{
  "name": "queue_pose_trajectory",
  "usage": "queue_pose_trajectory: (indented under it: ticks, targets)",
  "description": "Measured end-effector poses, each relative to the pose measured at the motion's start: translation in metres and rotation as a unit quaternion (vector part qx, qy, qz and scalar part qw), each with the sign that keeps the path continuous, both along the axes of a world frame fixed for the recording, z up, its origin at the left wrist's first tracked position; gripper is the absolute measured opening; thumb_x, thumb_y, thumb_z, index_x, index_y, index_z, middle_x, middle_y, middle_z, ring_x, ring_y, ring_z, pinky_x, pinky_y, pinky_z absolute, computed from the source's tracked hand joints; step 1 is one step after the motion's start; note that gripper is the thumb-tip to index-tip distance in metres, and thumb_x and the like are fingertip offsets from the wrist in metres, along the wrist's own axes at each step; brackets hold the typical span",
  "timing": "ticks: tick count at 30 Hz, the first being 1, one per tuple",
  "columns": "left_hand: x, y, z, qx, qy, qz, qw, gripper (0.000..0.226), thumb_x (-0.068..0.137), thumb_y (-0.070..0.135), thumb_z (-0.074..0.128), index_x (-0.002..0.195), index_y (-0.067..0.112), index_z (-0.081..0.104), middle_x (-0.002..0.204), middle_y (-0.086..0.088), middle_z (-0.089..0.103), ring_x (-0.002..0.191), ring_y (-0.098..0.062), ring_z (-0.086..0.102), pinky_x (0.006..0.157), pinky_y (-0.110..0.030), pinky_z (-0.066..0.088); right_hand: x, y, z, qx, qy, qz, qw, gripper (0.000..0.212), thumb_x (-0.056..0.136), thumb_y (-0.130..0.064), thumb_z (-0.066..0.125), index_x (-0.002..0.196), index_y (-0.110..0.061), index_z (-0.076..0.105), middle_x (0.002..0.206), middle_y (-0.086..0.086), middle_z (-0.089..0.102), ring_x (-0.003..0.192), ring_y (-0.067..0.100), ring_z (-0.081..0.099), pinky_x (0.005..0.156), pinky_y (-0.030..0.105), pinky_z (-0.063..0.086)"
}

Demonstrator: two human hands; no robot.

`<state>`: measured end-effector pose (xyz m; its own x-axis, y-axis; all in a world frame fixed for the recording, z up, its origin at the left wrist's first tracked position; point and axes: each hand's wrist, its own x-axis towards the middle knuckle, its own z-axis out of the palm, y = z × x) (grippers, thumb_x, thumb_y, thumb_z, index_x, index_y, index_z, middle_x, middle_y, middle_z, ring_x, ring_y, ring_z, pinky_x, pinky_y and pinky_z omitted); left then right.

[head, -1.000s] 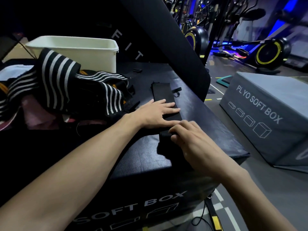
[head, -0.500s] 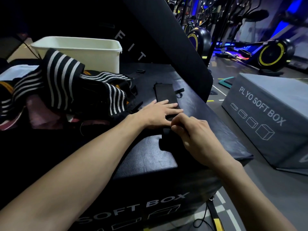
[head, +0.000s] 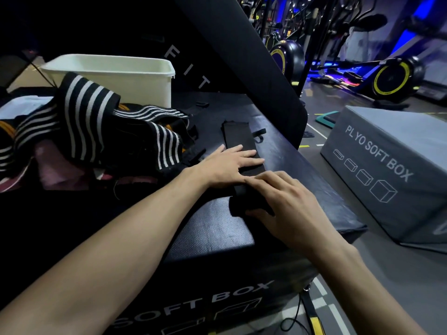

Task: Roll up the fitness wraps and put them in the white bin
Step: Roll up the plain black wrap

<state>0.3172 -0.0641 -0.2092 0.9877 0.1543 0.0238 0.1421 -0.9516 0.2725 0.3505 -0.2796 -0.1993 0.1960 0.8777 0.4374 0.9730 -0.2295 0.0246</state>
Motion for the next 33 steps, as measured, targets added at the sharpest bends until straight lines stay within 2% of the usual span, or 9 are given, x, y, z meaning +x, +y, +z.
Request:
queue_pose_trajectory:
  ticks: [3,7,12,16,20,25,27,29,33]
  targets:
    - [0.0,0.0,0.002,0.017,0.009,-0.002,1.0,0.06,0.102,0.051,0.048,0.157,0.048,0.025,0.17,0.015,0.013,0.159,-0.018,0.003,0.126,-0.054,0.0,0.001,0.004,0.0,-0.008,-0.006,-0.01,1.0,0.06,0.077,-0.035,0.068,0.132,-0.013,0.061,0.109,0.002,0.07,0.098,0.029,0.067,0.077,0.04,0.054]
    - [-0.001,-0.001,0.003,0.024,0.018,0.0,1.0,0.06,0.103,0.052,0.046,0.158,0.048,0.022,0.171,0.015,0.011,0.159,-0.017,0.002,0.127,-0.053,-0.001,0.004,0.007,-0.003,-0.018,0.002,-0.006,1.0,0.038,0.081,-0.035,0.062,0.113,-0.015,0.061,0.103,0.002,0.067,0.094,0.03,0.065,0.076,0.042,0.05]
    - [-0.004,-0.004,0.003,0.02,0.02,0.007,1.0,0.06,0.102,0.058,0.042,0.158,0.05,0.021,0.17,0.017,0.01,0.158,-0.014,0.0,0.127,-0.053,-0.004,0.009,0.006,0.003,-0.054,0.042,0.015,0.998,0.043,0.086,-0.045,0.051,0.118,-0.018,0.061,0.108,0.0,0.066,0.099,0.029,0.062,0.082,0.042,0.045]
    - [-0.008,-0.005,0.002,-0.003,0.006,0.01,1.0,0.061,0.097,0.07,0.041,0.154,0.057,0.026,0.169,0.019,0.013,0.158,-0.012,-0.001,0.127,-0.051,-0.006,0.006,-0.004,0.005,-0.057,0.097,0.047,0.993,0.037,0.09,-0.048,0.055,0.122,-0.029,0.055,0.12,-0.009,0.063,0.105,0.018,0.056,0.085,0.035,0.037]
    - [-0.008,-0.008,0.003,-0.008,0.004,0.021,1.0,0.062,0.093,0.077,0.038,0.152,0.059,0.029,0.169,0.021,0.014,0.158,-0.009,0.0,0.127,-0.05,-0.005,0.005,-0.011,0.011,-0.049,0.161,0.071,0.983,0.031,0.095,-0.043,0.064,0.122,-0.028,0.058,0.123,-0.016,0.06,0.1,0.011,0.053,0.082,0.03,0.035]
    - [-0.007,-0.006,-0.001,-0.018,-0.013,0.023,0.999,0.069,0.086,0.085,0.04,0.149,0.06,0.034,0.167,0.023,0.018,0.157,-0.006,0.003,0.128,-0.05,-0.002,0.003,-0.014,0.015,-0.06,0.215,0.062,0.973,0.038,0.093,-0.054,0.051,0.12,-0.029,0.063,0.099,-0.019,0.062,0.081,-0.007,0.051,0.073,0.022,0.038]
    - [-0.007,-0.006,-0.001,-0.017,-0.013,0.023,1.0,0.068,0.086,0.085,0.04,0.149,0.06,0.034,0.167,0.022,0.018,0.157,-0.006,0.003,0.128,-0.05,-0.002,0.0,-0.014,0.016,-0.066,0.213,0.046,0.974,0.04,0.093,-0.055,0.048,0.119,-0.029,0.063,0.099,-0.018,0.063,0.085,-0.003,0.054,0.075,0.026,0.041]
    - [-0.006,-0.007,-0.001,-0.014,-0.011,0.024,1.0,0.066,0.088,0.083,0.039,0.15,0.06,0.034,0.168,0.022,0.018,0.157,-0.007,0.003,0.128,-0.05,-0.001,-0.003,-0.012,0.018,-0.069,0.209,0.028,0.975,0.041,0.094,-0.055,0.045,0.118,-0.028,0.064,0.108,-0.015,0.065,0.099,0.008,0.058,0.085,0.033,0.045]
    - [-0.006,-0.005,-0.002,-0.014,-0.011,0.022,1.0,0.064,0.089,0.08,0.037,0.15,0.059,0.034,0.168,0.021,0.018,0.157,-0.008,0.004,0.128,-0.05,-0.001,-0.007,-0.006,0.019,-0.086,0.185,-0.018,0.979,0.035,0.103,-0.051,0.043,0.119,-0.031,0.066,0.116,-0.012,0.049,0.113,0.015,0.041,0.099,0.039,0.037]
